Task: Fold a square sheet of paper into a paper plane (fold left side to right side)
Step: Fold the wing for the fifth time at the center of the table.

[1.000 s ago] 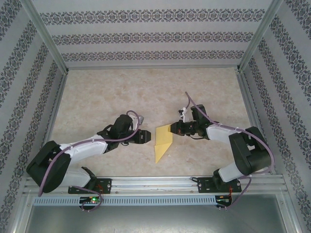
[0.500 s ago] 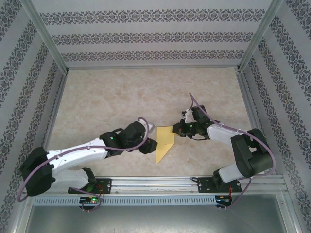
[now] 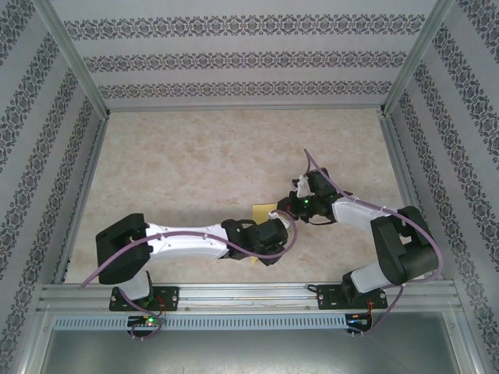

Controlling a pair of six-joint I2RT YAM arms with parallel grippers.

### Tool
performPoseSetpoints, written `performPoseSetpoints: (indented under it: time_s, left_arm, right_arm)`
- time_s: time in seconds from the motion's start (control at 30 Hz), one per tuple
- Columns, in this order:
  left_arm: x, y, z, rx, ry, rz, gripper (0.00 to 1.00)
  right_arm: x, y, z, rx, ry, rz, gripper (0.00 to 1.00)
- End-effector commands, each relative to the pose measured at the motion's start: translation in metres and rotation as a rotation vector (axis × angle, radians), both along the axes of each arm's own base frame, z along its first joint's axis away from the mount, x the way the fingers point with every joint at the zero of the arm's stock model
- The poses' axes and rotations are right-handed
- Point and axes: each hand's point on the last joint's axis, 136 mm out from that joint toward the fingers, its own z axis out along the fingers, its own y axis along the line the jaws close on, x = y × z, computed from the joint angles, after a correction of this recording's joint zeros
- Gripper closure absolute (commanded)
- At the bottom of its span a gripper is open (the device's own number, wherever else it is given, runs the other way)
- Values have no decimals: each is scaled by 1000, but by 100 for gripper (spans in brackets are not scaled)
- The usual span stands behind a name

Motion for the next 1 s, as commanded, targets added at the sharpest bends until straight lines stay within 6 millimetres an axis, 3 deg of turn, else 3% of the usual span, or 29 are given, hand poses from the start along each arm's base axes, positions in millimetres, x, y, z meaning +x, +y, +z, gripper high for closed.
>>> performPoseSetpoints:
  time_s: [0.0,0.47,0.97]
  left_arm:
    - [4,4,-4,85,-47,19,50]
    - [14,19,-29,204,-91,87,52]
    - [17,35,-41,272,-107,115,67]
  right_arm:
    - [2,2,1,-10,12,-5,97]
    - [1,3,-4,-11,26,3,97]
    - [0,2,-8,-17,35,4,97]
